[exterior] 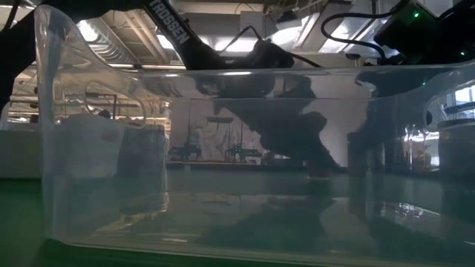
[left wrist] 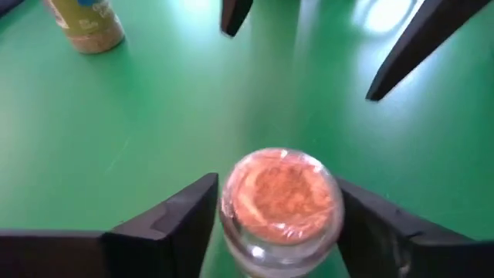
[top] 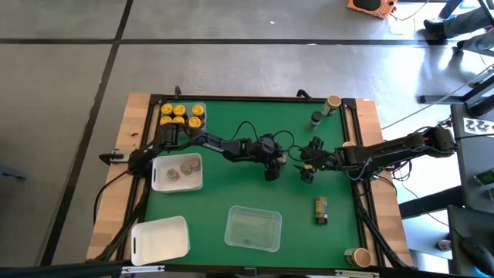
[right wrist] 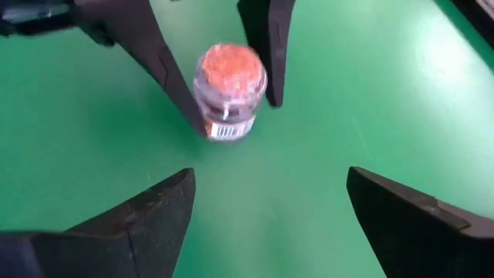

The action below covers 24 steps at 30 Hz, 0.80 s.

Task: Sort spices by type
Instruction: Put the brown spice bottle into the top white bin

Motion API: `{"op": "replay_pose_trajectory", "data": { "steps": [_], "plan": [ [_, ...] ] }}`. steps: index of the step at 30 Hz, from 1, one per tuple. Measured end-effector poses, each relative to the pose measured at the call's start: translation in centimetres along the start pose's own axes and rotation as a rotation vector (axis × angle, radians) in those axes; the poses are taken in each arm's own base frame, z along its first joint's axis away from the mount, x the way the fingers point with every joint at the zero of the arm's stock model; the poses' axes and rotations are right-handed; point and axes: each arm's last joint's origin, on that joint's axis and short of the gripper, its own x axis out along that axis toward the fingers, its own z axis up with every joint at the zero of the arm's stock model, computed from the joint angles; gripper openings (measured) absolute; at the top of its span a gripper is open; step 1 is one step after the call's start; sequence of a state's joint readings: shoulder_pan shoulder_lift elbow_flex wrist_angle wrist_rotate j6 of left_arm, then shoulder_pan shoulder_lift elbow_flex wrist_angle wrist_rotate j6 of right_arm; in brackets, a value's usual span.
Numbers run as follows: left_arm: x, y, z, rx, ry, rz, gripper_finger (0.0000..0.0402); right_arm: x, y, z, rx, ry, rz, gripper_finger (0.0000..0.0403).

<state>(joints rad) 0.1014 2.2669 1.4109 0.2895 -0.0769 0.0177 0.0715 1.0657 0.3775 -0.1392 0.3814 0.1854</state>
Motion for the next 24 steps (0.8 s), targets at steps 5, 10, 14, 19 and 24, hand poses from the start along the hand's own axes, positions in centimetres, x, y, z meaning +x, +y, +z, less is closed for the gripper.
{"op": "replay_pose_trajectory", "data": {
  "steps": [5, 10, 14, 19, 24],
  "plan": [
    [-0.1, -0.2, 0.3, 0.022, -0.019, -0.003, 0.0179, 0.0, 0.1, 0.2, -0.028, -0.014, 0.013, 0.0337],
    [-1.4, -0.4, 1.4, 0.034, 0.016, 0.002, 0.0179, 0.0, 0.1, 0.1, -0.034, -0.013, 0.016, 0.0337],
    [-4.1, -1.0, 3.5, 0.051, 0.046, 0.008, 0.0179, 0.0, 0.1, 0.1, -0.035, -0.011, 0.017, 0.0337],
    [-7.9, -1.6, 5.0, 0.077, 0.110, 0.013, 0.0187, 0.0, 0.1, 0.2, -0.035, -0.016, 0.016, 0.0337],
    [-12.2, -2.3, 5.3, 0.063, 0.113, 0.063, 0.0182, 0.0, 0.1, 0.2, -0.035, -0.021, 0.010, 0.0337]
  ]
}}
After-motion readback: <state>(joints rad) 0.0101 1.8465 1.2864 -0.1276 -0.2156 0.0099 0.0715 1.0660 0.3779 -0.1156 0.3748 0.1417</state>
